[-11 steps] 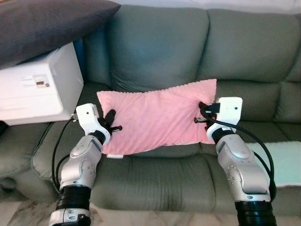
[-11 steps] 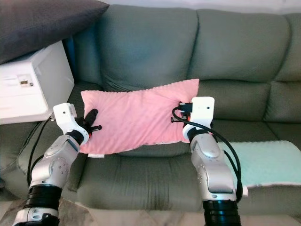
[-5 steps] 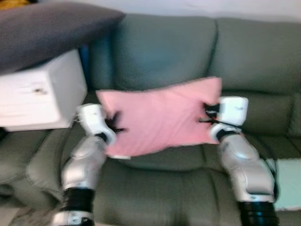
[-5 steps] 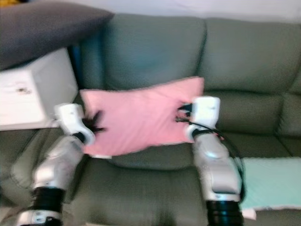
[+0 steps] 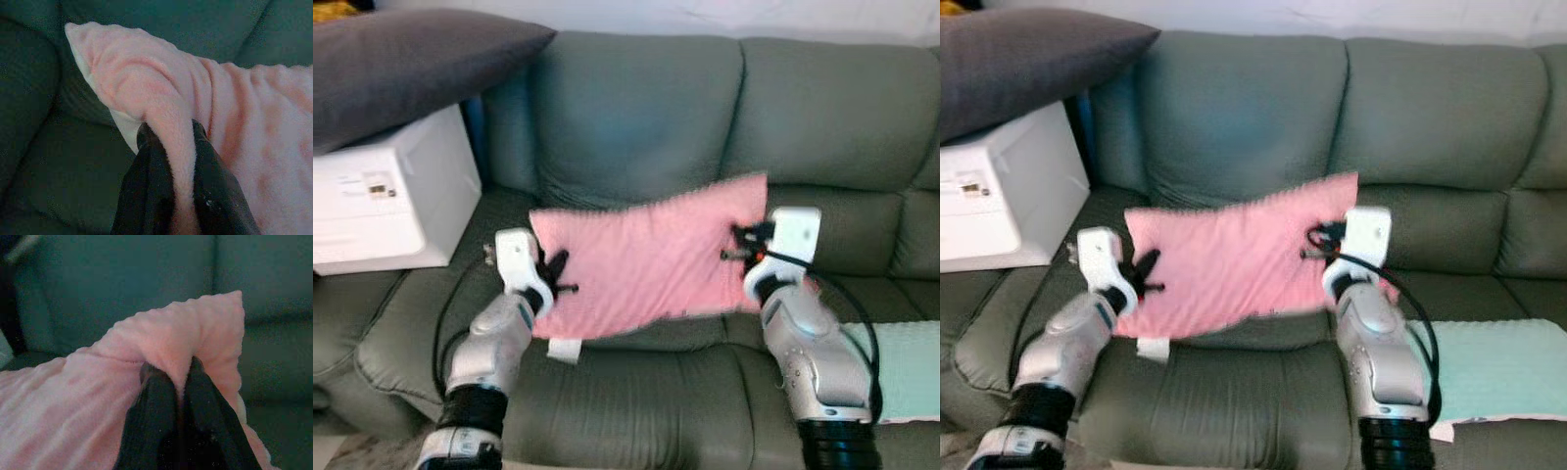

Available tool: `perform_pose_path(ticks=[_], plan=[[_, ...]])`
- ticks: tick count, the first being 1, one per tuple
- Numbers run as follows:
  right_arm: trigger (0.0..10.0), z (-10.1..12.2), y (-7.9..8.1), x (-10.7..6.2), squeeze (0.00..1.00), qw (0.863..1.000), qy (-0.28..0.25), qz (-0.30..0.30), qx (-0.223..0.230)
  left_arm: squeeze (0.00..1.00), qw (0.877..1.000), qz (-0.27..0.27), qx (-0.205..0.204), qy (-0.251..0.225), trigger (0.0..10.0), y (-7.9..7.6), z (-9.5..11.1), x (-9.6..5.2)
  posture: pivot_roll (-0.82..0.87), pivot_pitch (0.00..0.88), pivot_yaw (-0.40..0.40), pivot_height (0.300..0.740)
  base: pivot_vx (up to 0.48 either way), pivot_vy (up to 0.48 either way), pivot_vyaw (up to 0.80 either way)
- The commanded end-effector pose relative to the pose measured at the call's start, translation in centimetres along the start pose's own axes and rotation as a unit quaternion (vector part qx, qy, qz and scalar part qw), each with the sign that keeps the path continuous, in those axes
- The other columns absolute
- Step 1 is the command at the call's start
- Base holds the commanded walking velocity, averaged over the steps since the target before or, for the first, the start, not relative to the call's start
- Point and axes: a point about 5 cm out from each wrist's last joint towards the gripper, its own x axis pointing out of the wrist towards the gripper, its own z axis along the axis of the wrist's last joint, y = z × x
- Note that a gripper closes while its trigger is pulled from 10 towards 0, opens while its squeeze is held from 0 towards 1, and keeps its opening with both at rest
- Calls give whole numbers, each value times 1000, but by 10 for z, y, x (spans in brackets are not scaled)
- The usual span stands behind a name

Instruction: Move the pillow to the sofa

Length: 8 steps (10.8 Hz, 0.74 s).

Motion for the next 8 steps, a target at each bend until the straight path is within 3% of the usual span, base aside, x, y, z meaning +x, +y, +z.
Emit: perform_pose_path(ticks=[1, 4, 8], plan=[[10000, 6, -9, 1, 0, 1000, -12, -21, 5, 0, 1000, 0, 28, -5, 10000, 2, 3, 5, -190, 0, 9, 740, 0, 0, 0], [10000, -15, -28, -1, 0, 997, 29, -65, 29, 0, 1000, 16, 26, 5, 10000, 5, -10, 11, -198, 47, 27, 740, 0, 0, 0], [10000, -37, -34, -4, 0, 993, 75, -87, 24, 0, 999, 30, 25, -3, 10000, 13, -20, 7, -193, 165, 39, 740, 0, 0, 0]])
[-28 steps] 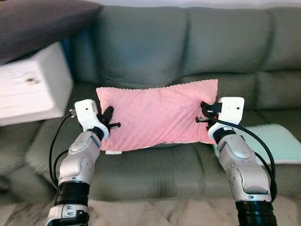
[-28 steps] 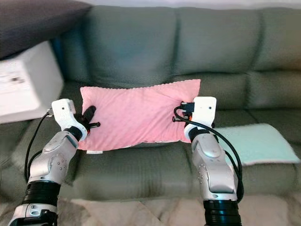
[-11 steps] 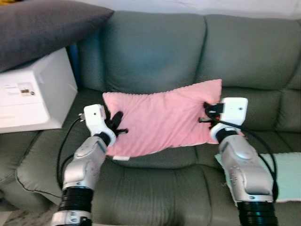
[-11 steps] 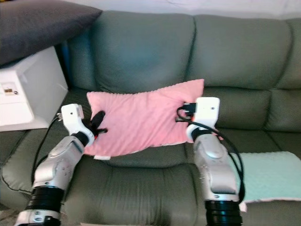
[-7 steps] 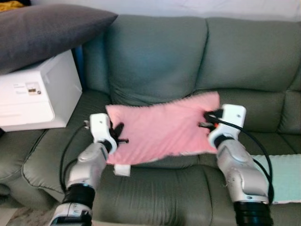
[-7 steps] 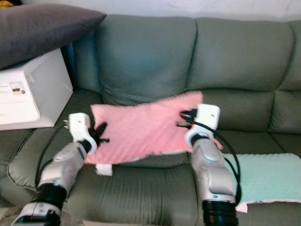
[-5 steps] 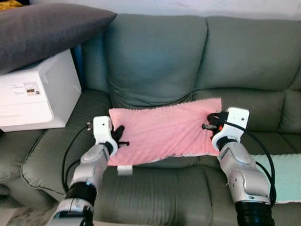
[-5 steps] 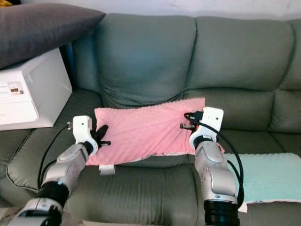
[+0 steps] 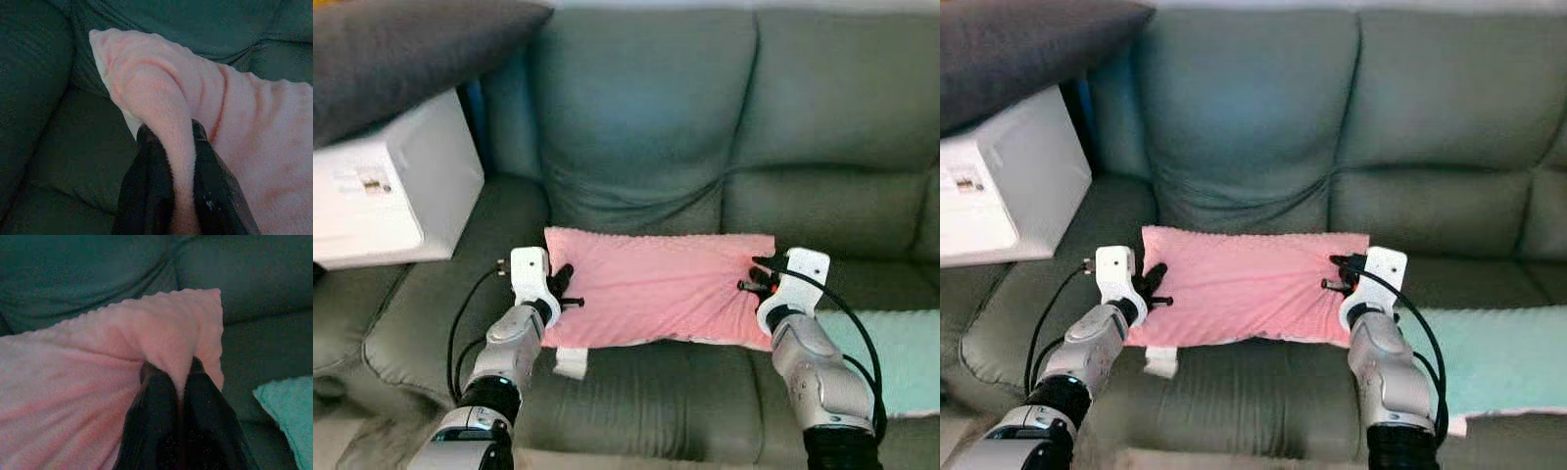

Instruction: Move the pillow to the sofa

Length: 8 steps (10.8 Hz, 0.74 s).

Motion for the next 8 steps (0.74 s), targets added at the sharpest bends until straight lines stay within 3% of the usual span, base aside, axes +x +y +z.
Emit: perform_pose_path(ticks=[1, 4, 8], plan=[[10000, 7, -7, -2, 0, 1000, -12, -17, 0, 0, 1000, 12, 1, -3, 10000, 7, -2, -3, -195, 213, 40, 740, 0, 0, 0], [10000, 12, -11, 6, 0, 997, -22, -27, -62, 0, 999, 37, 16, -18, 10000, 4, 3, 2, -213, 288, 34, 740, 0, 0, 0], [10000, 13, 0, 22, 0, 999, -23, -1, -22, 0, 996, 64, -17, -61, 10000, 3, 25, 12, -210, 340, 33, 740, 0, 0, 0]])
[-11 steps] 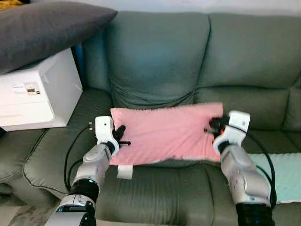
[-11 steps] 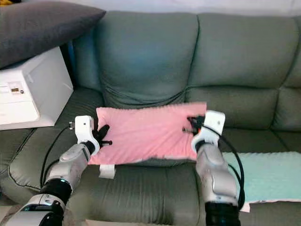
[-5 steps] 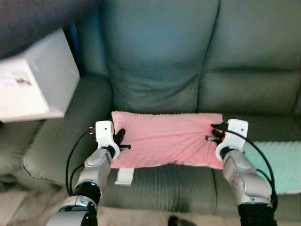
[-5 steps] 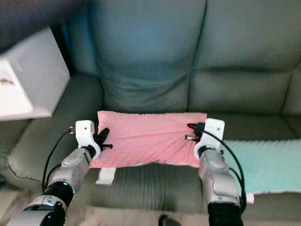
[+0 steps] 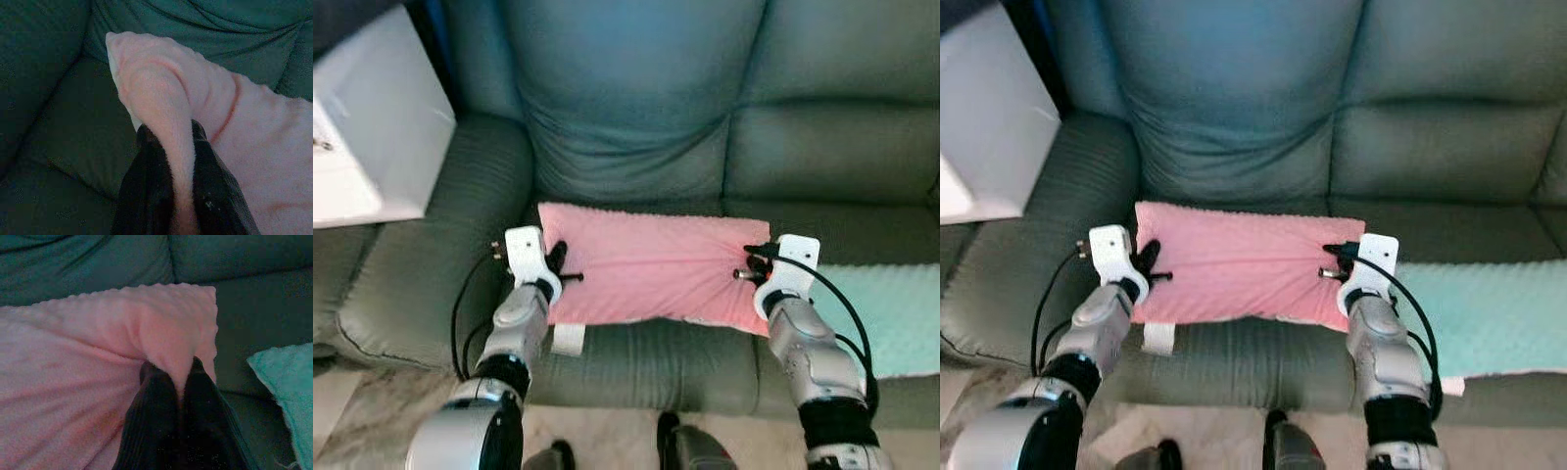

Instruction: Move the pillow to the sofa

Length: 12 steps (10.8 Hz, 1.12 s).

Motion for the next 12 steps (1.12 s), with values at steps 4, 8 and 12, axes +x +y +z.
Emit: perform_pose_path(ticks=[4, 8, 12], plan=[[10000, 18, 16, 18, 0, 999, -49, 8, 21, 0, 998, 46, -41, -28, 10000, 8, 15, 5, -199, 394, 39, 740, 0, 0, 0], [10000, 41, 24, 26, 0, 993, -113, 4, 25, 0, 993, 58, -67, -74, 10000, 5, 43, 14, -201, 428, 51, 740, 0, 0, 0], [10000, 33, 4, 29, 0, 993, -109, -25, 32, 0, 994, 36, -79, -66, 10000, -20, 38, 17, -216, 432, 55, 740, 0, 0, 0]])
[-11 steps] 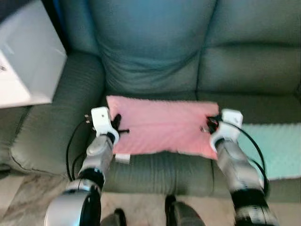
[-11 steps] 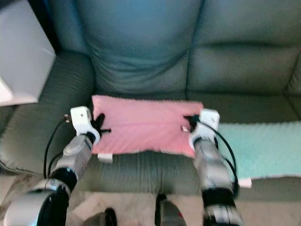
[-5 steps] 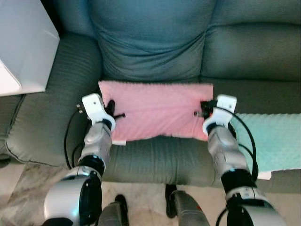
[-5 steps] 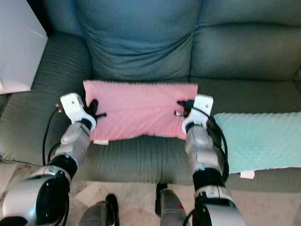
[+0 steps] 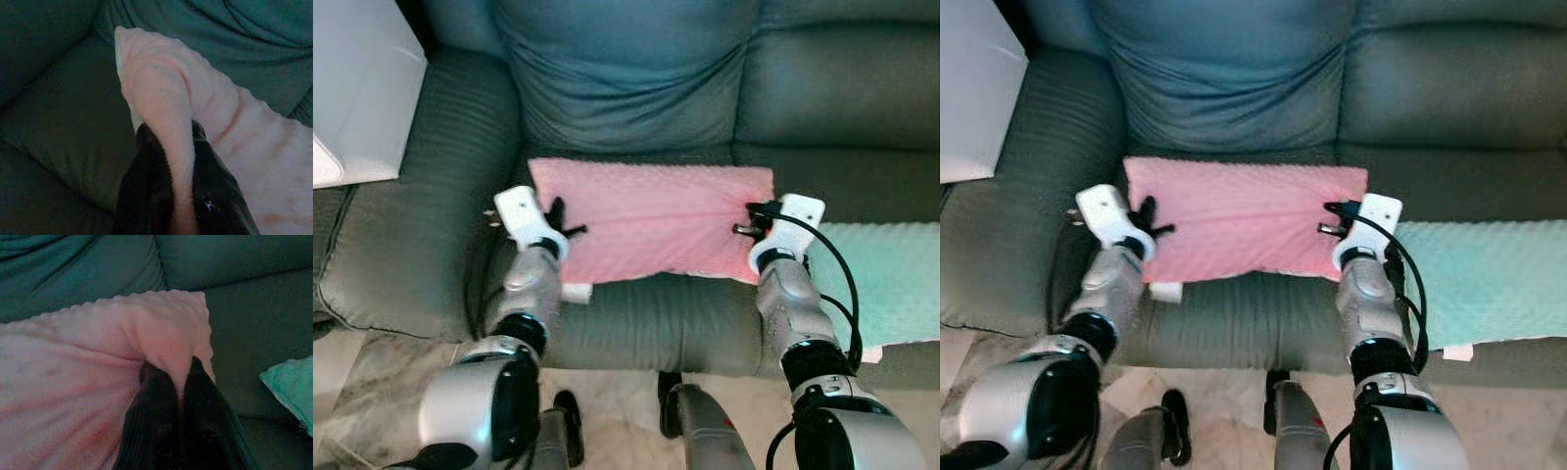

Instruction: Move the pillow to the sofa

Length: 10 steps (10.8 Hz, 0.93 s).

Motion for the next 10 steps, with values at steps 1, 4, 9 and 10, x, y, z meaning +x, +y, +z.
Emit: perform_pose_path(ticks=[1, 4, 9, 10], plan=[[10000, -6, -3, -4, 0, 1000, 1, -6, 5, 0, 1000, 17, 8, 6, 10000, 9, -6, -4, -227, 428, 58, 740, 0, 0, 0], [10000, -11, -3, -5, 0, 1000, 3, -2, 4, 0, 1000, 26, 10, 4, 10000, 13, -3, -3, -231, 428, 56, 740, 0, 0, 0], [10000, -10, 0, -5, 1000, 1000, -9, 5, 11, 1000, 999, 30, 18, 7, 10000, 12, -5, -3, -233, 434, 60, 740, 0, 0, 0], [10000, -10, 1, -6, 1000, 1000, -10, 7, 12, 1000, 999, 31, 17, 8, 10000, 14, -6, -4, -232, 433, 59, 740, 0, 0, 0]])
